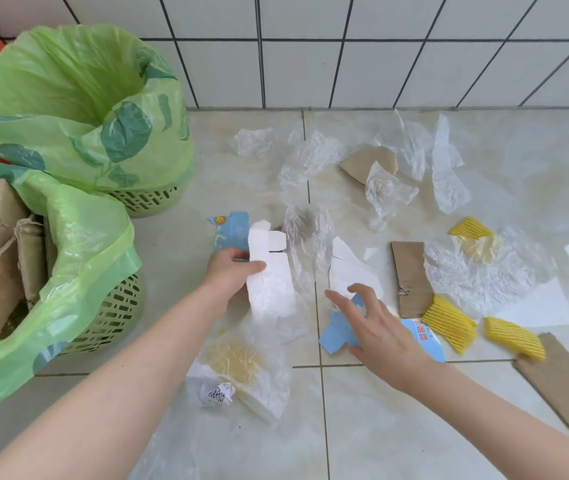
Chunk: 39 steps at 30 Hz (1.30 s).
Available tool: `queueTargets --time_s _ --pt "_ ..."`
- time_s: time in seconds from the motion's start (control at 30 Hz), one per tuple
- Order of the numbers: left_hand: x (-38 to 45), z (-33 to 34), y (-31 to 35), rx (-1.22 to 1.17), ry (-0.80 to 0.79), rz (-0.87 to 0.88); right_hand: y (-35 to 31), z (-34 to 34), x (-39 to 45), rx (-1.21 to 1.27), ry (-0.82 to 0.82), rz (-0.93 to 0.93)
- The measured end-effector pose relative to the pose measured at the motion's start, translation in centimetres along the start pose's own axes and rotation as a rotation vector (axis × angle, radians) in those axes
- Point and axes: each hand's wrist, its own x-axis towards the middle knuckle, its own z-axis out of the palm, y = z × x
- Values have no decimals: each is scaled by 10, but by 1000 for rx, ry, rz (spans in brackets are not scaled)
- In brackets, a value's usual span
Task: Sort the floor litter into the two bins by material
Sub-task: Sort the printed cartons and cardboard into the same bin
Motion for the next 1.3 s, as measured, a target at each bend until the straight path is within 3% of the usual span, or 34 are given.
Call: queueTargets --time_s 0.2,0.37,0.47,0.67,0.8,0.97,1.13,1.3 --pt "2 -12 12 -60 -36 93 -3 -9 2 137 -62 149" --pt "29 -36 38 -51 261 221 5 -33 13 279 -101 202" --pt "42 -41 41 77 356 191 17 -51 30 347 -95 246" --pt "54 -30 41 247 314 11 38 -57 73 245 -150 294" --pt "53 -25 40 490 190 18 36 -51 84 71 -123 240" --pt "53 -12 31 836 220 77 27 -37 89 75 -83 357" --pt "52 -1 39 897 233 89 17 -31 93 232 2 368" --pt "51 -1 37 721 259 38 11 -25 89 225 76 373"
